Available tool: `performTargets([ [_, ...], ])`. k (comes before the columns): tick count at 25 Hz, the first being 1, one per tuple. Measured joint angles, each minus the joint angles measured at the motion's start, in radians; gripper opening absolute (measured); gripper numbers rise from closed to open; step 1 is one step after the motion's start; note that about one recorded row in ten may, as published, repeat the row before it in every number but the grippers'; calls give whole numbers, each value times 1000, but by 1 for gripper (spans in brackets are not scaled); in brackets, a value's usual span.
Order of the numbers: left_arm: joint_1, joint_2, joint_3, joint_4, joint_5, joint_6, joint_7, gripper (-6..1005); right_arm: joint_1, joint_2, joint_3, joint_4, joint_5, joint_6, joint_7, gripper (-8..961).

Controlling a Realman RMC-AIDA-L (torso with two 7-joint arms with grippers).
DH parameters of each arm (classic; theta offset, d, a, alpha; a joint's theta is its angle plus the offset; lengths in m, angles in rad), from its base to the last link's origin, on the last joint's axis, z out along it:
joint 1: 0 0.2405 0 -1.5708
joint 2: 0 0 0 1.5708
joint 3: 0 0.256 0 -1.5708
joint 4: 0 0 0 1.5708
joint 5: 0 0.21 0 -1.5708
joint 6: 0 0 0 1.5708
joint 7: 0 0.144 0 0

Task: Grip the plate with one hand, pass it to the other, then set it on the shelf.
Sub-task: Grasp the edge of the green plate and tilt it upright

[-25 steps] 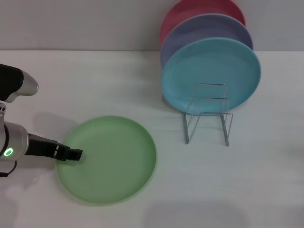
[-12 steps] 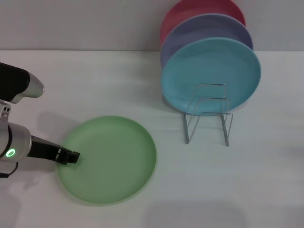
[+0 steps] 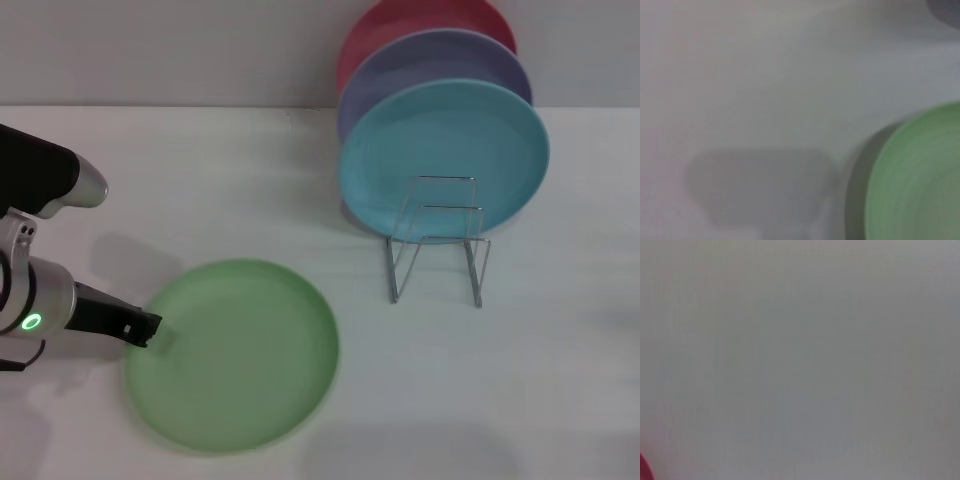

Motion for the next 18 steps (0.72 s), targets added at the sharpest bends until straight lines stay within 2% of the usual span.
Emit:
performTargets([
  [4, -1, 1, 4, 0, 0, 1, 3, 120, 0, 0, 2, 0, 0, 2, 0, 832],
  [9, 7, 1, 4, 19, 1, 3, 16, 118, -3, 0, 0, 2, 0, 5, 0, 832],
  [18, 39, 0, 1, 125, -9, 12, 49, 103, -5, 0, -3, 4, 0, 57, 0, 832],
])
